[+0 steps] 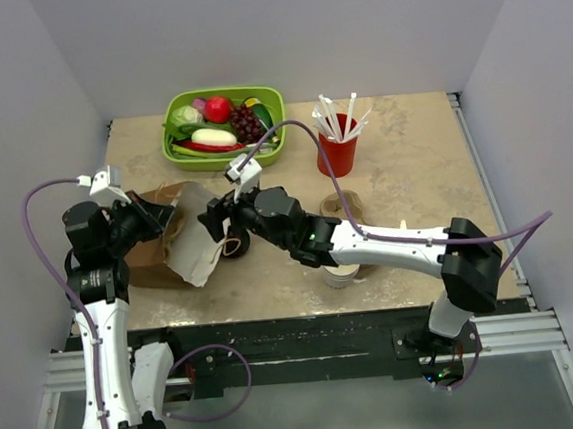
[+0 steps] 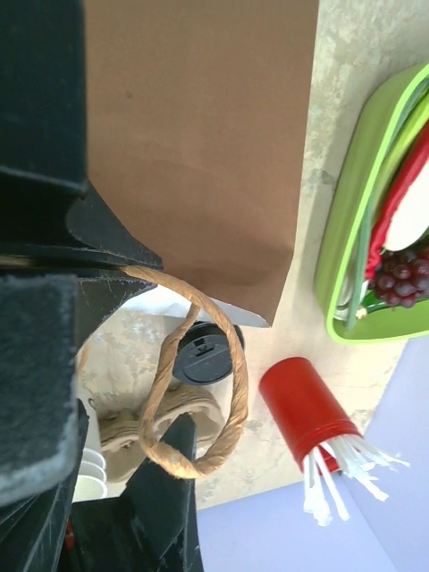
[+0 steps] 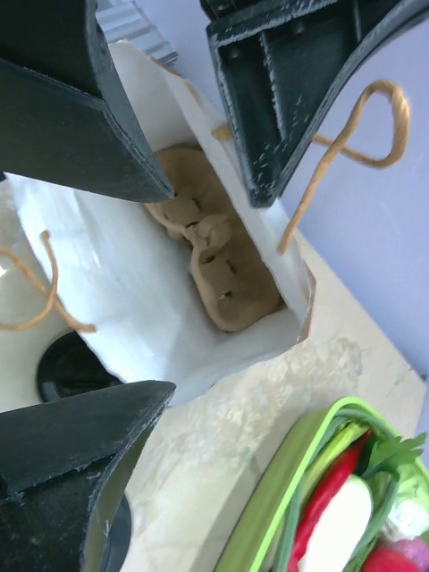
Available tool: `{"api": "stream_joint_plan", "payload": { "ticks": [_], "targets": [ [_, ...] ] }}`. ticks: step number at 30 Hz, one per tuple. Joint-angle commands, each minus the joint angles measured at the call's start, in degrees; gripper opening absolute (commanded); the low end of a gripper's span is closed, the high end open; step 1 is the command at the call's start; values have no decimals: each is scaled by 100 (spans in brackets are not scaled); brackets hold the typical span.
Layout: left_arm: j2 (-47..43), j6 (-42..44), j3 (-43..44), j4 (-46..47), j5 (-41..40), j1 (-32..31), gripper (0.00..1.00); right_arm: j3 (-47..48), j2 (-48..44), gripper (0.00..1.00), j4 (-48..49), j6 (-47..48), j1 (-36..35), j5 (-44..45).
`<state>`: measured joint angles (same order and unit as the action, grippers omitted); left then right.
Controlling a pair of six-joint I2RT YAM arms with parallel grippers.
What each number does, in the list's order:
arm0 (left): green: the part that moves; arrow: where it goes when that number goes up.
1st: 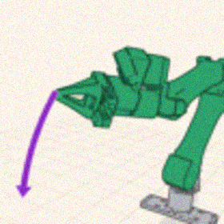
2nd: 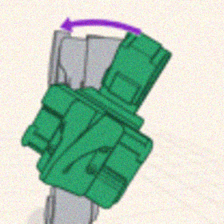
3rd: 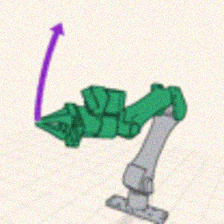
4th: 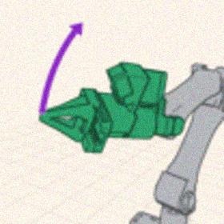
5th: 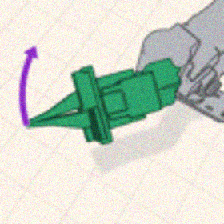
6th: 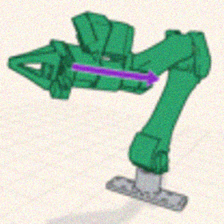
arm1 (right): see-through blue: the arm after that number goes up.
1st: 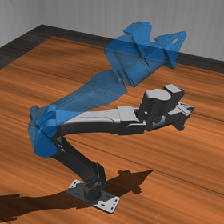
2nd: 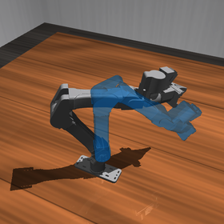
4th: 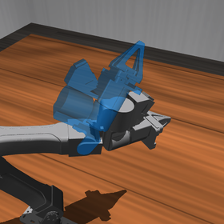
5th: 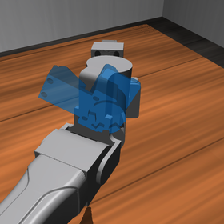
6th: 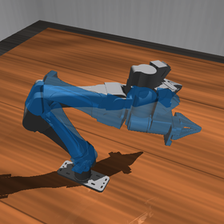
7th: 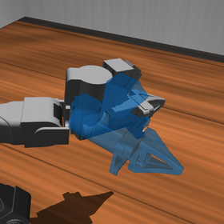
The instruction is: Pack the takeout coffee
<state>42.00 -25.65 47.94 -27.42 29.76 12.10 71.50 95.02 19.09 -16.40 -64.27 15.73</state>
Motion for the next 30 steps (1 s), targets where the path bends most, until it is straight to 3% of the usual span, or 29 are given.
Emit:
{"api": "stream_joint_plan", "payload": {
  "ticks": [1,8,20,24,27,28,30],
  "targets": [
    [-218,-388,145,474,-469,12,0,452,-98,84,-1293,-266,64,-7],
    [-394,-1037,163,631,-1393,12,0,1260,438,84,-2313,-548,108,-175],
    [-350,-1679,620,835,-2281,21,0,1962,622,86,-2312,-706,397,-799],
    [-350,-1944,585,896,-2309,21,0,2420,965,80,-2664,-820,477,-1509],
    [-333,-1909,619,914,-2325,21,0,2912,1378,60,-3086,-724,521,-1555],
    [-333,-1874,637,844,-2343,12,0,3000,1448,42,-3139,-689,529,-1555],
    [-368,-1856,646,721,-2491,21,0,3159,1572,21,-3201,-496,538,-1319]
  ]
}}
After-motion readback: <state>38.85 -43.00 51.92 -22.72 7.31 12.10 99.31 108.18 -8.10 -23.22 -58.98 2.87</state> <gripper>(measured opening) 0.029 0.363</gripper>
